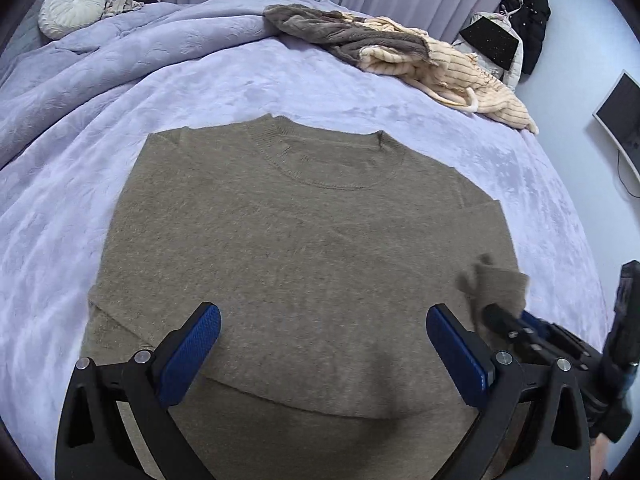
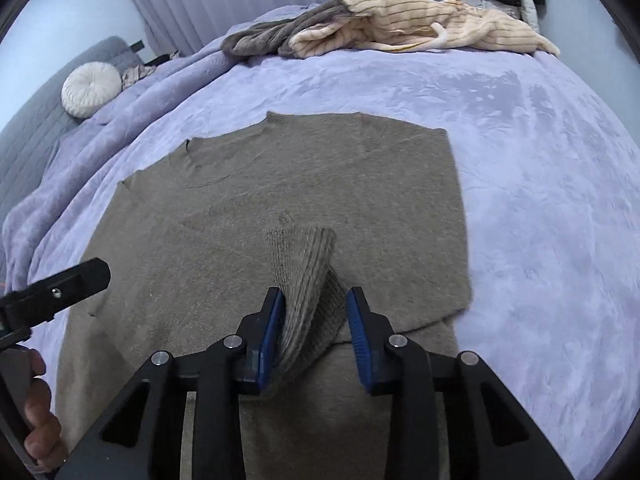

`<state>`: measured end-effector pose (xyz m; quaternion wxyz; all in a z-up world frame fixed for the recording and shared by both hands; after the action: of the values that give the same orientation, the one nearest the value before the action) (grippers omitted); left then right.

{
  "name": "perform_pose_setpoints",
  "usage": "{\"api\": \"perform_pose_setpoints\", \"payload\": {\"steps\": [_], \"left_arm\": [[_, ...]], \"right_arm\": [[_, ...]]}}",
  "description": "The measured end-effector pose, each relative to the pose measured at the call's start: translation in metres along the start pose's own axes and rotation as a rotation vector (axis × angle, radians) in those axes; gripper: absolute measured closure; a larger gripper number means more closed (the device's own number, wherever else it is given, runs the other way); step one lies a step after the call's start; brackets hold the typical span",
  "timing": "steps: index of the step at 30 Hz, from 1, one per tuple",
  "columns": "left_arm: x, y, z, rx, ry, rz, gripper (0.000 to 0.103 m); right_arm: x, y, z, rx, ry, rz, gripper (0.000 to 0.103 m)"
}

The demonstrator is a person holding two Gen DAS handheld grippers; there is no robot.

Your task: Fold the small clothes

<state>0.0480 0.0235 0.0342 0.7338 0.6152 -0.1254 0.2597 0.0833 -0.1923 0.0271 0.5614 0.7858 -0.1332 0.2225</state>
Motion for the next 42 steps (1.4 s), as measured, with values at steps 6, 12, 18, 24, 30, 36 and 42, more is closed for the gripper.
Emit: {"api": "perform_pose_setpoints", "payload": {"steps": [6,12,18,24,30,36,42], "left_arm": [[-0.02,-0.015,-0.014,0.008,0.006,-0.046,0.0],[-0.033,-0.017,-0.013,0.028,-0.046,-0.063,0.0],[-0.032,-0.012,-0.012,0.027,-0.047,-0.066,0.0],[-0.035,-0.012,-0.026,0.032,-0.021,-0.072,0.0],[-0.049,-0.018,-0.046,0.043,0.017,-0.11,0.0],[-0.052,-0.003,-0.041,0.032,-0.003,-0.078,0.0],[-0.059,-0.003,-0.031,0.046,-0.069,-0.084,0.0]], "right_arm": [[-0.021,0.019,0.036,0.094,-0.125,-0.003,0.06],[-0.033,0.024,0.049,0.195,-0.236,-0.013,0.032],[-0.025,0.016,0.045,0.173,-0.218,-0.017,0.086],[-0.013,0.025,0.039,0.07,-0.091,0.061,0.098],[-0.009,0.009,0.059,0.029,-0.125,0.05,0.094],[-0.013,0.036,0.066,-0.079,-0.18,0.076,0.04],[-0.031,0.063,-0.004,-0.074,0.054,0.141,0.021]]}}
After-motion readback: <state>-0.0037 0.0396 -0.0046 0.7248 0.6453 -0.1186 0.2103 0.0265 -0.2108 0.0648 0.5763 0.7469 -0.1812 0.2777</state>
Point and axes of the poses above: each gripper's, at about its wrist camera, not at the fingertips, and y roughly against the way its jaws point, z to its right, x to its top, the point moved 5 cm from there along -y, roughly the way its jaws point, and after that the axes turned 6 degrees about -y, right-handed, at the moved point
